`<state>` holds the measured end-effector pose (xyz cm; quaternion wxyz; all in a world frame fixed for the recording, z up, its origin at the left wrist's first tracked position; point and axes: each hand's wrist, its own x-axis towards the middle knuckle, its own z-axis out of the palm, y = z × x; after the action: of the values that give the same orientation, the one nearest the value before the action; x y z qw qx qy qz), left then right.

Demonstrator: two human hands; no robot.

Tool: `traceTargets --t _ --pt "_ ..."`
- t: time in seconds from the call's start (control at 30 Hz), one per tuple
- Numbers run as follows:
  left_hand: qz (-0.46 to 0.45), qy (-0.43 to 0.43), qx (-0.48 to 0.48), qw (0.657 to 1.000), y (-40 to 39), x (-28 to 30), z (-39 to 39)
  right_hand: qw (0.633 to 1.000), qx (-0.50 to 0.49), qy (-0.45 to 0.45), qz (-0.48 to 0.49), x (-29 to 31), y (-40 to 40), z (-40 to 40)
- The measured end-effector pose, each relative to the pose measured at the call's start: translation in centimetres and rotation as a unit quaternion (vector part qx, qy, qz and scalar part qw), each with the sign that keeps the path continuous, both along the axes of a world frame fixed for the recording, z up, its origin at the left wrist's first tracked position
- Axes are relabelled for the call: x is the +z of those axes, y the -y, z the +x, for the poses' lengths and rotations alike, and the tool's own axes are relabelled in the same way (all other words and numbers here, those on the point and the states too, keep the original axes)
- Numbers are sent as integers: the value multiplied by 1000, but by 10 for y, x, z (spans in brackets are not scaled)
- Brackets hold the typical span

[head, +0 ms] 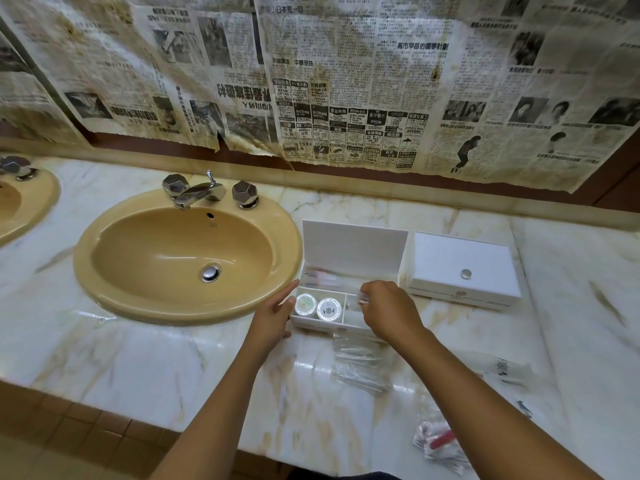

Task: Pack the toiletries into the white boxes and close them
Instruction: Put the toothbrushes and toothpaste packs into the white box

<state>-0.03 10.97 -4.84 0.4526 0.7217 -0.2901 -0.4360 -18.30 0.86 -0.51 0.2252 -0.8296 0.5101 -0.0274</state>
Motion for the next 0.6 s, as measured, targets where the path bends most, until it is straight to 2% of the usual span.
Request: traceTargets --t 0.1,0.23,0.5,0.6 --pt "1 1 1 1000 0 -1 0 996 40 -77 1 -2 -3 4" --pt "2 3 4 1000 1 -1 0 991 62 -120 24 -4 -4 6" --pt "2 7 10 1000 1 -4 1 991 46 -120 33 -13 -4 4" --pt "3 8 11 1000 1 -5 1 996 34 -74 37 -14 -3 4"
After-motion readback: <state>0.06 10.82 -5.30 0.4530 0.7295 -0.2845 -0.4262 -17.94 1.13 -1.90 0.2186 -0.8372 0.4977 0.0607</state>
